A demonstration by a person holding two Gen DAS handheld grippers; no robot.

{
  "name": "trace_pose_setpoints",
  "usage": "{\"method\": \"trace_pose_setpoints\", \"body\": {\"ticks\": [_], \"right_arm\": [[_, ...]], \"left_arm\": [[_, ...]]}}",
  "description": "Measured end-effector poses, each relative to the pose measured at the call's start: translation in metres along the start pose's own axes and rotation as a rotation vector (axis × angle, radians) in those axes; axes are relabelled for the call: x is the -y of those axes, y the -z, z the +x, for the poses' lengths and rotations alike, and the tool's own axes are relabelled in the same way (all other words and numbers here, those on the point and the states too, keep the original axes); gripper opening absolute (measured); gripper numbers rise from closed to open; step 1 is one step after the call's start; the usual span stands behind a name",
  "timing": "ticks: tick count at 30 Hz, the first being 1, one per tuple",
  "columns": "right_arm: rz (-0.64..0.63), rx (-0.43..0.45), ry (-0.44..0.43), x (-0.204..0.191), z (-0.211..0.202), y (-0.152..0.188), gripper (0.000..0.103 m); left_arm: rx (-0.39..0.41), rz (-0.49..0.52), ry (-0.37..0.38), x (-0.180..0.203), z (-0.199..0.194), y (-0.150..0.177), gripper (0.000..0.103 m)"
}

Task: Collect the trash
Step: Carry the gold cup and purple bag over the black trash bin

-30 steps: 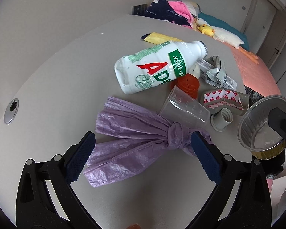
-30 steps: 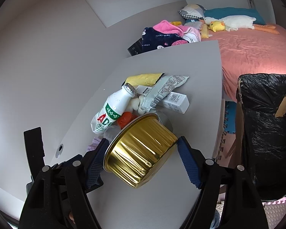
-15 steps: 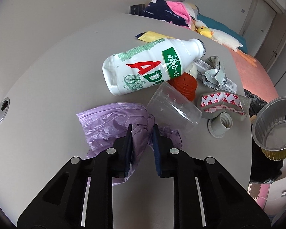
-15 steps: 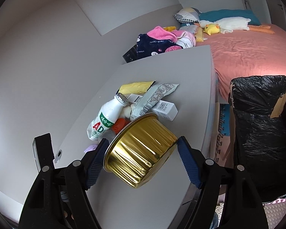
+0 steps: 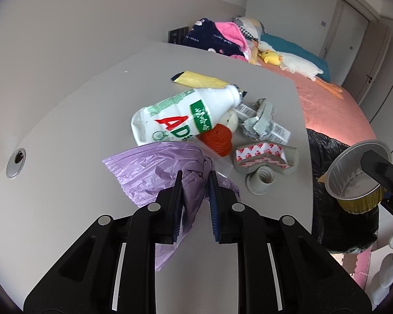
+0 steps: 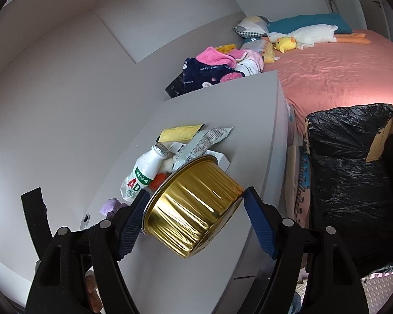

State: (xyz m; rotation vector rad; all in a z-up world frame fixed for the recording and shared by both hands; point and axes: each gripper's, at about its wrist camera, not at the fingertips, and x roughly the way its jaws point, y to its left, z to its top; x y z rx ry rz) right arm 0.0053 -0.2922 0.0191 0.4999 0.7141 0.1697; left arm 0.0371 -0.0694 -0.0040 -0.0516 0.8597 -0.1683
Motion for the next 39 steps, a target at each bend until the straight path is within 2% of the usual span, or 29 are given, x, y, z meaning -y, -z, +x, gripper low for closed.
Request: {"method": "trace_pose_setpoints", "body": {"ticks": [17,39], "right_arm": [[0.095,0.114,0.133,0.079,-0.056,-0.019,0.075],[0.218,0.182,0.338,0.176,-0.094,-0.026,0.075]], "left_arm": [[-0.014,0.144,0.157,0.113,0.015,-0.013,0.018],[-0.125,0.351,0.331,0.242,0.053,-0.003,0.018]]}}
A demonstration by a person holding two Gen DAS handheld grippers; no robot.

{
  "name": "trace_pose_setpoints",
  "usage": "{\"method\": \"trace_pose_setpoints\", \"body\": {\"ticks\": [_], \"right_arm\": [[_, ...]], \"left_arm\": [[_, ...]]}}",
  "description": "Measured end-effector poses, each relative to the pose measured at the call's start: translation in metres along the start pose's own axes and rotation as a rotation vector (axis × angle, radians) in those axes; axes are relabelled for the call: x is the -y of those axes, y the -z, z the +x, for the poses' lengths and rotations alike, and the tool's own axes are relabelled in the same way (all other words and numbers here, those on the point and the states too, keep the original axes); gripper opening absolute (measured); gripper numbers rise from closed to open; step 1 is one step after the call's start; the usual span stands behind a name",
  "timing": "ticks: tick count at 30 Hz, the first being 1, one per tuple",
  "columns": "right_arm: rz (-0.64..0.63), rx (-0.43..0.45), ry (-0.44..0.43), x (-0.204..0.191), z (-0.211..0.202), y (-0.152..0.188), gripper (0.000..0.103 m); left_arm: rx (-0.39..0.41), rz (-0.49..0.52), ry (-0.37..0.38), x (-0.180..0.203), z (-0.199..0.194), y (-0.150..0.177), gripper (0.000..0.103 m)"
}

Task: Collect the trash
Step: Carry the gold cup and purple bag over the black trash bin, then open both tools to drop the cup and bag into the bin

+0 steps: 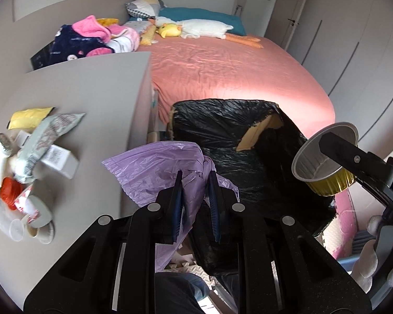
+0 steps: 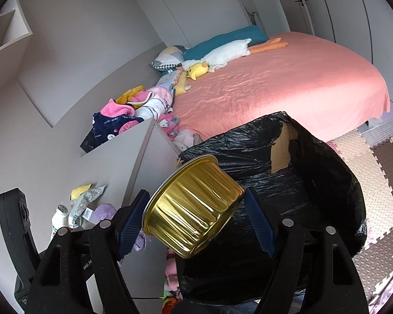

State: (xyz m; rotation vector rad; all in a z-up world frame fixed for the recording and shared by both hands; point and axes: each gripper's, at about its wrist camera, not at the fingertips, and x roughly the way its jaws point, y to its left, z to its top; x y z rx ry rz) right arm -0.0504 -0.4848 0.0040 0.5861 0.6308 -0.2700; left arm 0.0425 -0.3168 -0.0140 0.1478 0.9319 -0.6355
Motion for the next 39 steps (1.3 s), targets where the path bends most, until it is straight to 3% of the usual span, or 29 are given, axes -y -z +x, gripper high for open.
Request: {"method": "trace_pose_setpoints", "body": {"ticks": [7,8,9,10,12,16,20,32,39], "right_arm": [[0.017,0.015,0.038,0.022,0.001,-0.006,0.076],[0.012,0.022,0.043,0.024,0.000,-0.007,0.082],[0.010,0.036,0.059,0.026,-0.001,-0.009,0.095],[0.008,0.059,0.087,0.027,-0.004,-0.010,0.099],[-0.004,0.104,0.129,0.030,-0.010,-0.012,0.100],[0.022,0.124,0.144,0.041,-0.014,-0.018,0.100],[0.031,0.123,0.150,0.047,-0.012,-0.021,0.100],[-0.010,0.096,0.119,0.021,-0.001,-0.014,0.100],[-0.053,0.083,0.097,-0.006,0.004,-0.007,0.100]], "left_arm": [[-0.036,0.029,0.067,0.018,0.016,-0.006,0.020],[-0.048,0.029,0.100,0.021,0.018,-0.007,0.036],[-0.059,0.019,0.122,0.021,0.019,-0.008,0.082],[-0.056,0.002,0.136,0.022,0.020,-0.010,0.099],[-0.039,-0.018,0.186,0.026,0.022,-0.011,0.097],[-0.079,-0.044,0.241,0.031,0.030,-0.014,0.097],[-0.076,-0.033,0.227,0.034,0.031,-0.012,0.097],[-0.039,-0.170,0.214,-0.006,0.011,-0.005,0.097],[0.011,-0.098,0.123,-0.021,-0.006,-0.001,0.097]]}}
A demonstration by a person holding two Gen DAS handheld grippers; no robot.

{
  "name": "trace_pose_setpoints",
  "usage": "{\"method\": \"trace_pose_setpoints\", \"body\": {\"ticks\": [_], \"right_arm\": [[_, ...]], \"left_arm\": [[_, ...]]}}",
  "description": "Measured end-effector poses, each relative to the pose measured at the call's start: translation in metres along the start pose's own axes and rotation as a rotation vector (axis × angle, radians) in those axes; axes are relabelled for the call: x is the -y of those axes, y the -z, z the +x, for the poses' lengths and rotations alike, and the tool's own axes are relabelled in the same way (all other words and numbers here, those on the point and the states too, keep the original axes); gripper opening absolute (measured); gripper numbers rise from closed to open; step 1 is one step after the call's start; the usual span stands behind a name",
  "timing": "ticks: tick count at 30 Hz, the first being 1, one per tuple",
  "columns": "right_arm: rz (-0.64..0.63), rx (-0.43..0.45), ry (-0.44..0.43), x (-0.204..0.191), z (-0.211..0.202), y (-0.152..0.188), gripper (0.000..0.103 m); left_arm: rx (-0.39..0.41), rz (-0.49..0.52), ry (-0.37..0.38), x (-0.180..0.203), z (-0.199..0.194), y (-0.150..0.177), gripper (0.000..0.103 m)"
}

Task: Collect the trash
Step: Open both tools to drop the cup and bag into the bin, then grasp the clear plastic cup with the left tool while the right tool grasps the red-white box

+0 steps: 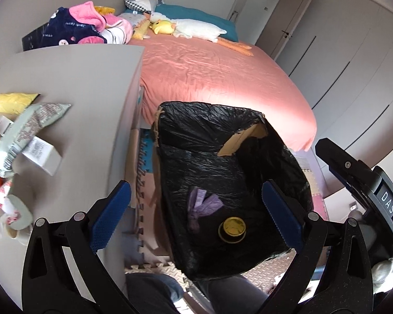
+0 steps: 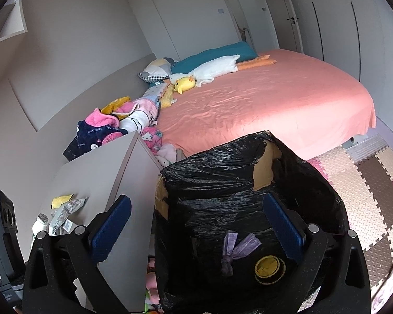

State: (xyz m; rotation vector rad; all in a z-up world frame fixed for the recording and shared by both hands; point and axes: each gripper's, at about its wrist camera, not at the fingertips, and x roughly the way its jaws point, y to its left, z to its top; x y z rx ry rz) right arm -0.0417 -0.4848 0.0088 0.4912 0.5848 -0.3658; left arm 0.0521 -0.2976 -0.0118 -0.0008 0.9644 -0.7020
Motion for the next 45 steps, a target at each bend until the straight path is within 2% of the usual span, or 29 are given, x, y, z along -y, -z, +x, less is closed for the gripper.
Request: {"method": "trace_pose_setpoints", "body": {"ticks": [6,16,25,34,37,45], "right_arm": [[-0.041,-0.016,-0.028,-0.026,0.004,0.006,0.100],[-0.106,-0.058,-0.086,-0.069,0.014,0.022,0.100],[-0.159,-0.092,-0.146,-0.109,0.023,0.038,0.100],[-0.212,-0.110,-0.205,-0.138,0.028,0.052,0.100],[-0.239,-0.116,-0.227,-0.146,0.029,0.056,0.100],[-0.284,-0.152,-0.292,-0.167,0.036,0.071,0.100]], "left_arm": [[0.008,-0.028,-0.025,-0.026,-0.011,0.004,0.097],[0.046,-0.088,-0.125,-0.073,-0.044,0.019,0.097],[0.076,-0.201,-0.229,-0.123,-0.075,0.032,0.097],[0.100,-0.310,-0.286,-0.163,-0.089,0.042,0.097],[0.103,-0.357,-0.341,-0.176,-0.090,0.044,0.097],[0.083,-0.413,-0.375,-0.197,-0.082,0.046,0.081]]}}
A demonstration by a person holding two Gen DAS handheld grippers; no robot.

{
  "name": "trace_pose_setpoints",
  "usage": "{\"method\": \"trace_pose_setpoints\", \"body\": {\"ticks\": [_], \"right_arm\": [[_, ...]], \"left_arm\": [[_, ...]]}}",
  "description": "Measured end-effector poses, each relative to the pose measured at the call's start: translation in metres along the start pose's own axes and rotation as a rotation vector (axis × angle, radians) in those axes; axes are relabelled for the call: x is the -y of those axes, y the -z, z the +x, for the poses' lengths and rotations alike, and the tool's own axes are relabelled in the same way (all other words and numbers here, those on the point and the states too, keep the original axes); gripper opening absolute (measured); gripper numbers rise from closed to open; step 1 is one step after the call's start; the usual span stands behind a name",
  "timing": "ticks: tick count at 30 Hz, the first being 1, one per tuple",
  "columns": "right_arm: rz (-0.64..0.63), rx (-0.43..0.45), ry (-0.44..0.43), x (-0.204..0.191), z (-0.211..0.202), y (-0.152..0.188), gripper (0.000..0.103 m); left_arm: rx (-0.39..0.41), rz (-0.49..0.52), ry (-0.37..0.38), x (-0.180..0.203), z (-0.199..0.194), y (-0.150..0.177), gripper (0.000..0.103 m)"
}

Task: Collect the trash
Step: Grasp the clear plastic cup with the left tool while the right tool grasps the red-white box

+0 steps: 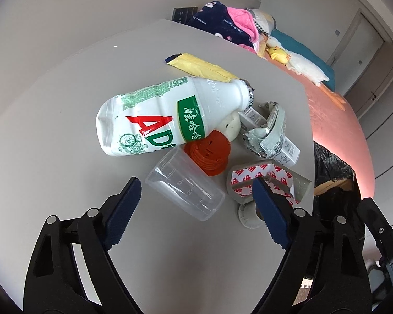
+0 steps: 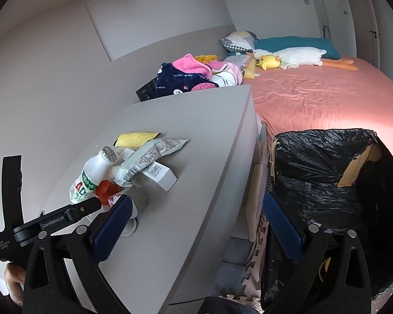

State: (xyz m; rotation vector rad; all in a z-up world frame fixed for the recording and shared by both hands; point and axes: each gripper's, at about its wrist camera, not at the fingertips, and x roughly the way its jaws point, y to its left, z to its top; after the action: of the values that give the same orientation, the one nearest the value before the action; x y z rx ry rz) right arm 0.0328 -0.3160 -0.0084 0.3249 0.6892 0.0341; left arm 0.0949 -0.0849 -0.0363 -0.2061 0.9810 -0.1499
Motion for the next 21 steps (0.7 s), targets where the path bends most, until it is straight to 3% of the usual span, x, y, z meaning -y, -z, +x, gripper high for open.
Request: {"method": "trace_pose_setpoints", "body": {"ticks": [8,13,21], "right_arm": [[-0.031,-0.025,-0.051,-0.020,0.016,0.001,0.092],[-0.065,-0.051,-0.070,-0.038,0.031,0.004,0.086],[-0.100,-0.111,-0.098,-0.059,0.060,0.010,0.062]], "left_arm": [[-0.038,-0.076,0.004,-0.017,0.017,-0.004,0.062],[-0.025,-0.086,0.014,-0.022,0.017,-0.006,0.061],[-0.005,-0.082,0.052,-0.031,0.014,-0.003,0.058]]}}
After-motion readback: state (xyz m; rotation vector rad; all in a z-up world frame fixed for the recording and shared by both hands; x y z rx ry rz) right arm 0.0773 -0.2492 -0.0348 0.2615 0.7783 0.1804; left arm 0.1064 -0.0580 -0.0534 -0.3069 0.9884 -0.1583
